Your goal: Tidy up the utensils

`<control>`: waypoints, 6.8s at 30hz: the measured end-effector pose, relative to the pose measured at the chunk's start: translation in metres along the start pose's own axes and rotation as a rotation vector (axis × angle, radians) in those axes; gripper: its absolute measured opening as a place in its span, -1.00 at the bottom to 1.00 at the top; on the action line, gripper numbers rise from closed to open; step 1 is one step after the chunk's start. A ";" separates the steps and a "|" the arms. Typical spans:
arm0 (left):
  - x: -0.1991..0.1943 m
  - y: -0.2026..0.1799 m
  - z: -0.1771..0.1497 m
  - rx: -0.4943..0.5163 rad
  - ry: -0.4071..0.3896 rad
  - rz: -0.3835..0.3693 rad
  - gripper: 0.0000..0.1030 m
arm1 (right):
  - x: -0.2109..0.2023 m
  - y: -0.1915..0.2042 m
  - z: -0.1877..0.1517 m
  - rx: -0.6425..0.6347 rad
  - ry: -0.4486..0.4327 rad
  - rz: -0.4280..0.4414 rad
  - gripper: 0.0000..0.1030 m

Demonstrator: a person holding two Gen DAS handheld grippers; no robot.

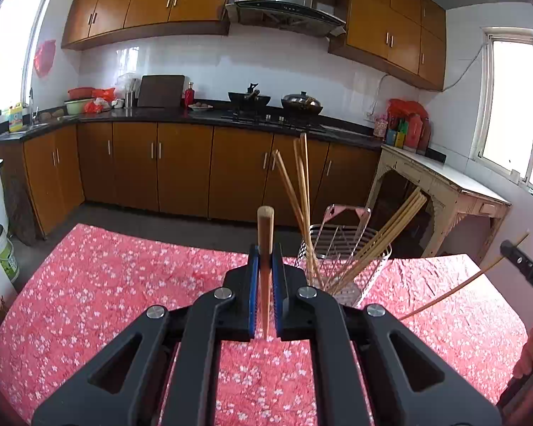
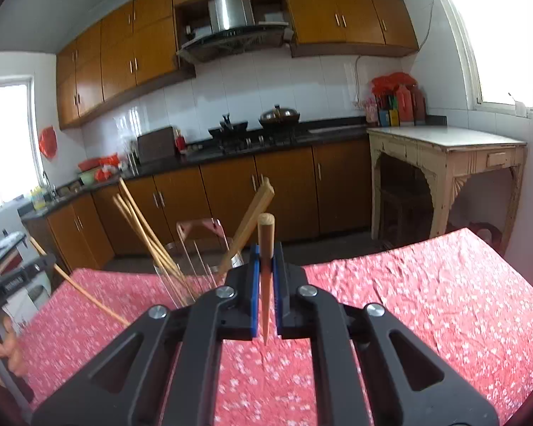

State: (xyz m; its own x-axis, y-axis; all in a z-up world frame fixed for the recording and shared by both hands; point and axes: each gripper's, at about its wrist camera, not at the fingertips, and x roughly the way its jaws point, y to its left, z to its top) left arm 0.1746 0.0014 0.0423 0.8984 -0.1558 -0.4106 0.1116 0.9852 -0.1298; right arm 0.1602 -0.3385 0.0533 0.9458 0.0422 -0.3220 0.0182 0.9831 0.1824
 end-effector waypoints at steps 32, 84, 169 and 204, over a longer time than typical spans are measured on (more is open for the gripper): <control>0.070 -0.050 0.090 -0.115 -0.109 -0.026 -0.87 | 0.109 0.036 0.070 0.032 0.096 0.205 -0.85; -0.053 -0.002 -0.063 0.026 -0.065 0.024 0.90 | -0.047 0.060 -0.072 -0.093 -0.106 -0.022 0.92; -0.090 -0.026 -0.126 0.077 -0.124 0.089 0.96 | -0.092 0.063 -0.135 -0.170 -0.128 -0.024 0.92; -0.092 -0.029 -0.126 0.082 -0.130 0.089 0.96 | -0.091 0.062 -0.135 -0.167 -0.128 -0.023 0.92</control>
State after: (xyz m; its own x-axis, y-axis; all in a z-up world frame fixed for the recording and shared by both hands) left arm 0.0356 -0.0221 -0.0298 0.9530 -0.0627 -0.2962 0.0588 0.9980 -0.0223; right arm 0.0311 -0.2570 -0.0314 0.9794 0.0070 -0.2019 -0.0039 0.9999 0.0160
